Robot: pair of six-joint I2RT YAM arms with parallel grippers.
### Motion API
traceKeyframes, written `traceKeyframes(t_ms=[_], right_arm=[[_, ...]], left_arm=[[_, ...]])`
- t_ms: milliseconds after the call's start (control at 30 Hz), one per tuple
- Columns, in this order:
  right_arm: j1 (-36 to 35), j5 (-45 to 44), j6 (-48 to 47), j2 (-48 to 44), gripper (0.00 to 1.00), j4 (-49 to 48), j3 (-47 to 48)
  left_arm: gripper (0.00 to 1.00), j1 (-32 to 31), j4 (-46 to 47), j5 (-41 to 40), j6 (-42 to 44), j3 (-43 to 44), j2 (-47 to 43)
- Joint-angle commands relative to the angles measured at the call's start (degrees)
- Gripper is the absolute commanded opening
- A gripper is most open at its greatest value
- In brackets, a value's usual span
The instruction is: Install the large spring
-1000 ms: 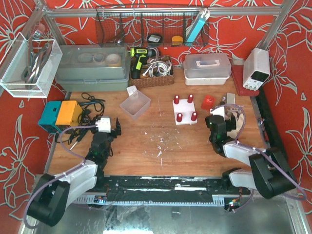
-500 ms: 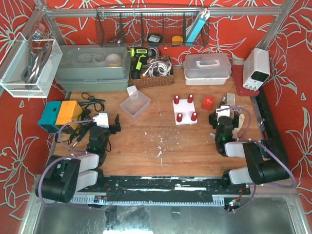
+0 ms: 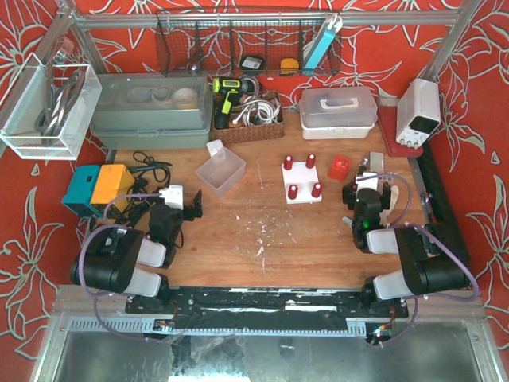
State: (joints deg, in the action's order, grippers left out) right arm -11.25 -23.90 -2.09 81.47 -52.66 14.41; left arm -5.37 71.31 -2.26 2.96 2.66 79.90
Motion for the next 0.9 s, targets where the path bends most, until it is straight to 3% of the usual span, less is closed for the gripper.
traceKeyframes(t_ms=[0, 33, 67, 133, 200, 867], right_arm=[[0.3, 0.0, 1.1, -0.2, 0.99, 0.2, 1.1], [0.4, 0.0, 1.0, 0.0, 0.99, -0.1, 1.0], [0.4, 0.1, 1.1, -0.3, 0.99, 0.9, 1.2], [0.4, 0.1, 1.1, -0.2, 0.99, 0.2, 1.1], [0.3, 0.1, 1.2, -0.4, 0.99, 0.9, 1.2], [0.4, 0.1, 1.1, -0.3, 0.99, 0.6, 1.2]], left_arm=[[1.0, 0.0, 2.3, -0.8, 0.0, 3.1, 1.8], [1.0, 0.0, 3.4, -1.4, -0.3, 3.0, 1.8], [1.0, 0.1, -1.3, -1.2, -0.5, 4.0, 0.8], [1.0, 0.3, 2.3, -1.2, -0.5, 3.4, 1.8], [1.0, 0.4, -0.9, -1.1, -0.6, 4.1, 0.9], [1.0, 0.3, 0.0, -1.0, -0.5, 3.8, 1.0]])
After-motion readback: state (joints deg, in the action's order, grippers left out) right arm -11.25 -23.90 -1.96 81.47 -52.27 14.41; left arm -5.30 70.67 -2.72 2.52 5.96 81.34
